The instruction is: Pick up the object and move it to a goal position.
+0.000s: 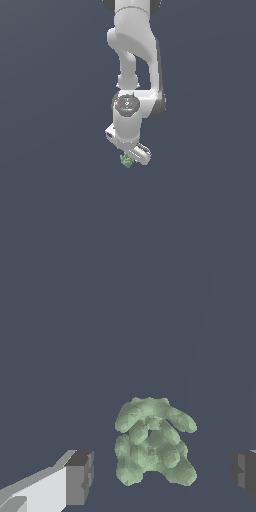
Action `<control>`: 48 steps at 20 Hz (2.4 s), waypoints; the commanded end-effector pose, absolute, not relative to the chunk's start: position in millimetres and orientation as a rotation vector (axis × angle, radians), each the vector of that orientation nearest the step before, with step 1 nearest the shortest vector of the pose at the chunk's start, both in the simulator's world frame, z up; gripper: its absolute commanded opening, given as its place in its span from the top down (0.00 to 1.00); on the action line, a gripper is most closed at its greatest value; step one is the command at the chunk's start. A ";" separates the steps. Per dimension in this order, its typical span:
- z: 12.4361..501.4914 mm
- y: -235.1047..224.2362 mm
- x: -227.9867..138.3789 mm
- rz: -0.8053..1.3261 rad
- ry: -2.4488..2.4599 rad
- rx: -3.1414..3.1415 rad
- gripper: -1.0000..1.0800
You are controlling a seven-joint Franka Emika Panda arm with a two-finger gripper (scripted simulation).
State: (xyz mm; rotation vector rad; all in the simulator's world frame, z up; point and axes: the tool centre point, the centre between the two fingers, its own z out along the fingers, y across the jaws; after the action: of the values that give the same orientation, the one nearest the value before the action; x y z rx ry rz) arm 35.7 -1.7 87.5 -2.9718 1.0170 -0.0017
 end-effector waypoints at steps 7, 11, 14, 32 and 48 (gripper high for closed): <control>48.6 -1.8 34.4 0.000 1.023 -2.971 0.04; 45.8 -1.7 35.6 0.000 1.023 -2.971 0.04; 45.8 -1.7 35.6 0.000 1.023 -2.971 1.00; 78.5 -33.6 42.7 0.000 1.023 -2.971 1.00; 174.8 -127.7 67.9 0.000 1.023 -2.971 1.00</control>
State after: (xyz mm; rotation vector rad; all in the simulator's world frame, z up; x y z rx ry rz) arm 66.4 -123.3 169.9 -2.9698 1.0250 -0.0021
